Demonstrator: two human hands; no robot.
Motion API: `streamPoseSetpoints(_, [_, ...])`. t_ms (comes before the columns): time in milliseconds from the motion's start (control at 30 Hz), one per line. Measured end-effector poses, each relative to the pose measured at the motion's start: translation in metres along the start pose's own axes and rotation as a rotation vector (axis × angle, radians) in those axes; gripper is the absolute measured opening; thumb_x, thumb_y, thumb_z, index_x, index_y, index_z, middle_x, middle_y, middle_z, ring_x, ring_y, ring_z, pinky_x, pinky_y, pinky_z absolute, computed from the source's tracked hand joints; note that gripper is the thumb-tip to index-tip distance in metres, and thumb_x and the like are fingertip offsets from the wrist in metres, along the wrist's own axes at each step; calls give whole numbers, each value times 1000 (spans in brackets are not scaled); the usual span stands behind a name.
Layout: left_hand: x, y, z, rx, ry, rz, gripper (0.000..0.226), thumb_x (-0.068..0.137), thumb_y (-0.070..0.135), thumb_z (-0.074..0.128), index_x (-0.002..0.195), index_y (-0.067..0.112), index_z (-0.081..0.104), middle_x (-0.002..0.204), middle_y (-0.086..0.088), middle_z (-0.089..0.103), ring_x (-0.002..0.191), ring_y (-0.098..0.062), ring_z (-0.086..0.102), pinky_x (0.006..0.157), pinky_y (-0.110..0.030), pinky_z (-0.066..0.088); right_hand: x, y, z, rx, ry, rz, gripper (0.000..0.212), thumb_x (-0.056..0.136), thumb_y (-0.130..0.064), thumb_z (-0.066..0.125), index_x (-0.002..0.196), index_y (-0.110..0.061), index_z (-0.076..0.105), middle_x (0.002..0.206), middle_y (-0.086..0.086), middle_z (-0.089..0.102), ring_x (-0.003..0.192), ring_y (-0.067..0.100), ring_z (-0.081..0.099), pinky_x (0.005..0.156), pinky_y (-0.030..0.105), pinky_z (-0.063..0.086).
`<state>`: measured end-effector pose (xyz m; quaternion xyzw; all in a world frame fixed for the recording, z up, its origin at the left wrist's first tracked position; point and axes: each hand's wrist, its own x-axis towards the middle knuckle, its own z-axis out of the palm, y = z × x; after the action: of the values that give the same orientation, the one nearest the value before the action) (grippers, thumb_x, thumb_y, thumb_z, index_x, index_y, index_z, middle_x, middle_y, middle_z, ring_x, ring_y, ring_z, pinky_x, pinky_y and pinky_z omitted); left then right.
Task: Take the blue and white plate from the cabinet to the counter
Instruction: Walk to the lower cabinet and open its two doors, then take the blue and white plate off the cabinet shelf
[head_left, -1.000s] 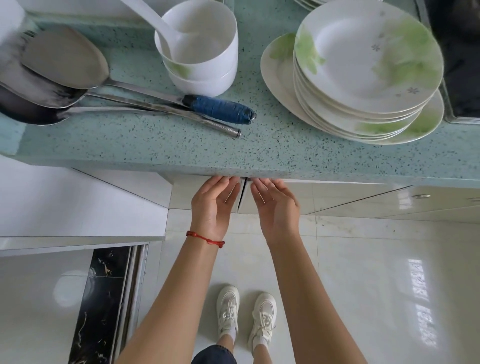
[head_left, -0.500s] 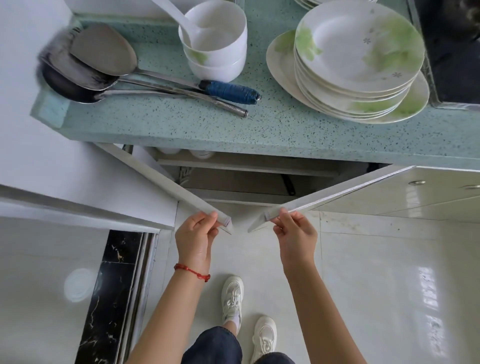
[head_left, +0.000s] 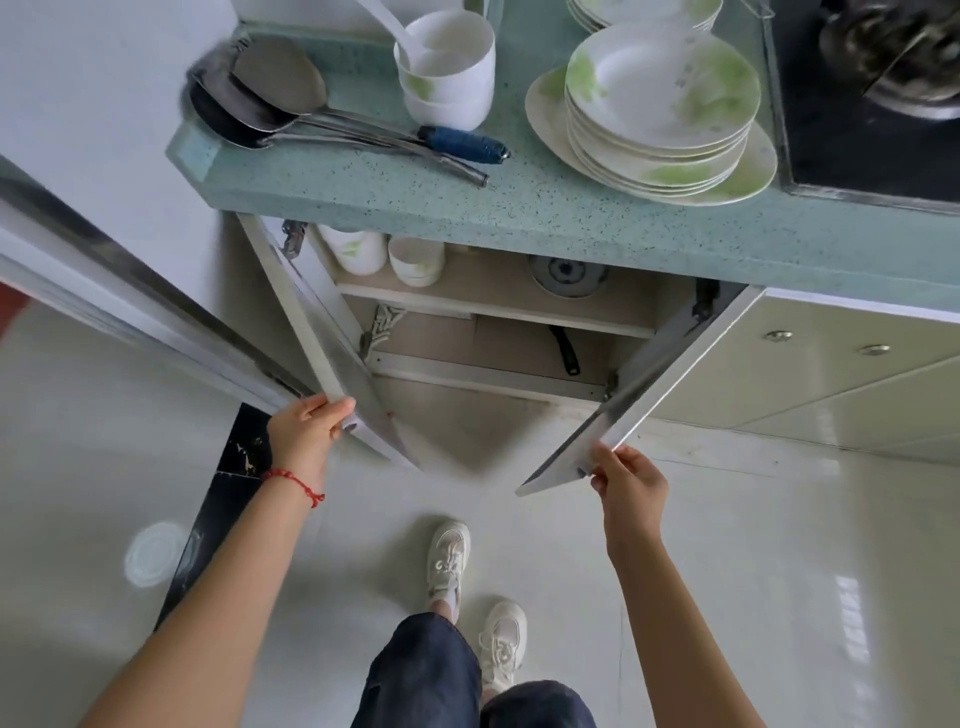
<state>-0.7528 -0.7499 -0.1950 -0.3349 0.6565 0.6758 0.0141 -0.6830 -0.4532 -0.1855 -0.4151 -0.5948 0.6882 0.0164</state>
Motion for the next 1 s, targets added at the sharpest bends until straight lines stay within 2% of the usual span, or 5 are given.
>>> streamPoseSetpoints(200, [-14,4,-40,143,90,89,19,74,1,67,64,17,63,40,14,63,38,2,56,42,-8,45,-11,5,-50,-116,90,-54,24,77,-1,65,58,-11,54,56,5,48,49,14,41,46,15,40])
streamPoseSetpoints(533, [-1,-3,-107,399,187,108,30,73,11,72,102,5,64,96,-12,67,88,-26,61,78,-34,49,-12,10,-123,-113,402,-57,13,77,-6,66,90,-8,65,64,2,54,55,14,44,39,4,38])
streamPoseSetpoints(767, [-2,11,-131,644,167,261,27,78,5,65,104,-3,62,101,-24,67,86,-31,60,75,-36,47,-25,20,-121,-70,501,-65,27,79,-6,64,106,-6,62,81,3,58,56,7,50,47,2,43])
streamPoseSetpoints(900, [-18,16,-130,946,148,566,22,73,-7,64,95,-7,63,94,-32,63,88,-46,58,73,-52,48,-56,25,-98,-172,568,-74,36,82,-8,62,117,-11,54,103,6,61,96,23,58,89,30,44])
streamPoseSetpoints(1000, [-33,14,-118,1064,-49,708,36,74,1,69,107,-8,58,110,-31,61,101,-44,58,83,-57,48,-84,28,-68,-363,498,-162,40,83,-9,61,122,-7,49,116,21,61,102,30,57,87,31,38])
